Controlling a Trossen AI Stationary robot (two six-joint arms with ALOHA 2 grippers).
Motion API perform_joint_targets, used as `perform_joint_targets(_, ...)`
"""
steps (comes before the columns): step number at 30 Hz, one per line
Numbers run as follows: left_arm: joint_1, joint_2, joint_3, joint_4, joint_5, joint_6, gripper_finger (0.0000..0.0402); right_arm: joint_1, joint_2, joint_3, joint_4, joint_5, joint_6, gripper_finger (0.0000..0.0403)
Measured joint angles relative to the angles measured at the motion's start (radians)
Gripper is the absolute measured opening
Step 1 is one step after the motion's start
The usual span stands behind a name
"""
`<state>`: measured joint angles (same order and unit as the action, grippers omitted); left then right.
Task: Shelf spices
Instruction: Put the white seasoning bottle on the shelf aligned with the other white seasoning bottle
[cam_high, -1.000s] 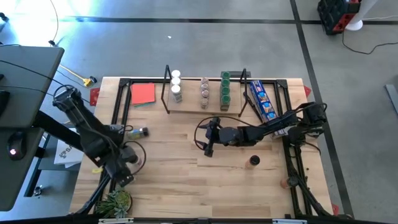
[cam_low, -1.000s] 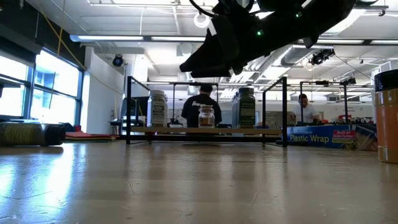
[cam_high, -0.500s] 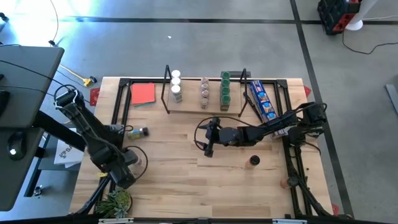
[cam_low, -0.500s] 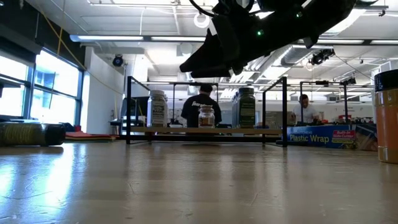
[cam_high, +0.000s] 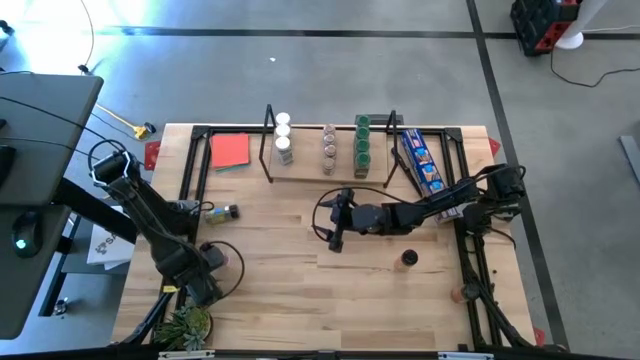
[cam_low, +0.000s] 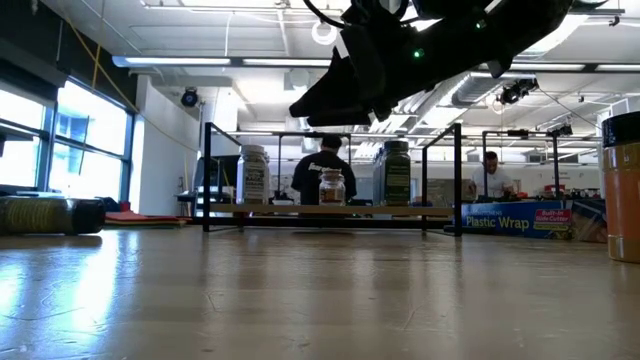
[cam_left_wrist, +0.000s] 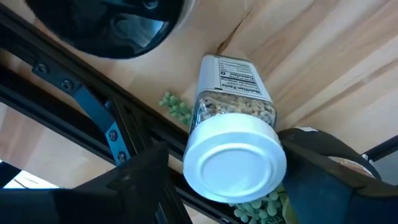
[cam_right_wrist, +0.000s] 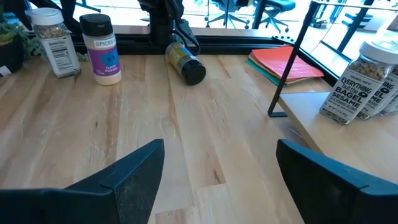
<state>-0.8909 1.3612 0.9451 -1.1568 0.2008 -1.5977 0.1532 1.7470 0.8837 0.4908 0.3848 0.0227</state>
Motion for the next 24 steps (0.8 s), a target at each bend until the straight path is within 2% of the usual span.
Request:
perform_joint_targets(6,0.0,-0.002,0.001,0.01,0.006,0.003,0.0195,0.006,0.0,0.0,-0.002,0.0,0.003,0.0304)
perform_joint_targets(10,0.0,-0.001,0.061,0.013,0.014,0.004,0.0193,0.023,0.0,0.0,-0.01,0.012,-0.006,0.0304)
perform_joint_targets(13,0.021,-0.001,0.177,0.013,0.01,0.024,0.0193,0.041,0.0,0.0,-0.045,0.067,-0.007,0.0304)
perform_joint_targets(16,0.081,0.003,0.318,-0.008,-0.052,0.069,0.0193,0.056,0.0,0.0,-0.077,0.141,-0.008,0.0304)
perform_joint_targets(19,0.192,0.027,0.441,-0.124,-0.152,0.228,0.0193,0.072,-0.016,0.0,-0.146,0.225,0.012,0.0304)
perform_joint_targets(24,0.508,0.068,0.512,-0.33,-0.205,0.727,0.0193,0.105,-0.091,0.0,-0.283,0.364,0.066,0.0304)
